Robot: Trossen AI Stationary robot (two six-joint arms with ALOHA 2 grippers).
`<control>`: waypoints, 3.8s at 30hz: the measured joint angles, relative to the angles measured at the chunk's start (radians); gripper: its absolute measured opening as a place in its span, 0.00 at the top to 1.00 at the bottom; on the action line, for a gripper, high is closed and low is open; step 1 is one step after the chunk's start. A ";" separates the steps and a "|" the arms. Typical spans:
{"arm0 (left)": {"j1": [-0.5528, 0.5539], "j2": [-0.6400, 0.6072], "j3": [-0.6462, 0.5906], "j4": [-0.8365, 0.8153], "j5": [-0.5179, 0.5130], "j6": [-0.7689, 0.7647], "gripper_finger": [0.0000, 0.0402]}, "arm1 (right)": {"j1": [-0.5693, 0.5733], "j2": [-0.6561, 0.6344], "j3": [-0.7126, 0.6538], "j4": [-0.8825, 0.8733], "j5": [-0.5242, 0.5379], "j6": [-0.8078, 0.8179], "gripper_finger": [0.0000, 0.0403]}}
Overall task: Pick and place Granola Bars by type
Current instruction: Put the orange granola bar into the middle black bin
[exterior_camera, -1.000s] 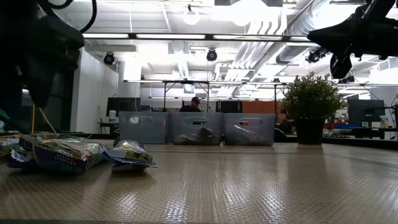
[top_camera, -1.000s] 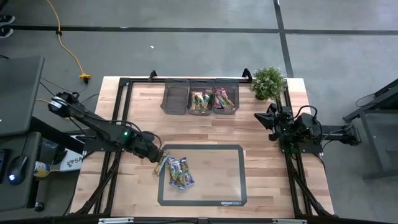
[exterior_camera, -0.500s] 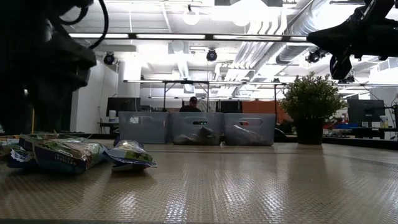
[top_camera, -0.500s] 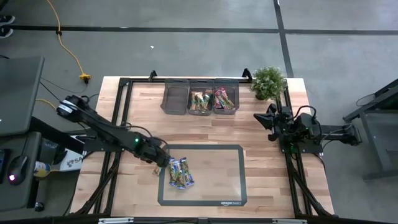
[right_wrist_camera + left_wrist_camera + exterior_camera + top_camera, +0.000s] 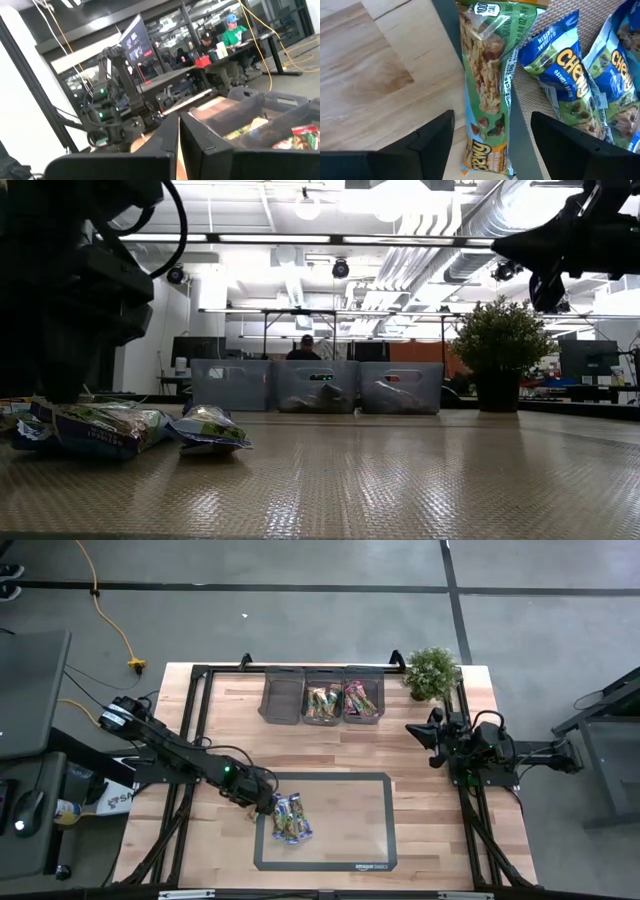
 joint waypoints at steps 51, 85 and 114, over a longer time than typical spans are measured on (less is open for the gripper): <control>-0.003 0.008 -0.003 0.077 0.041 -0.018 0.74 | 0.000 0.007 -0.001 -0.001 -0.003 0.000 1.00; -0.016 -0.122 0.227 -0.240 -0.529 0.179 0.79 | 0.000 0.007 -0.001 -0.001 -0.003 0.000 1.00; -0.065 -0.169 0.758 -0.121 -1.317 1.312 0.79 | 0.000 0.007 0.000 -0.001 -0.003 0.000 1.00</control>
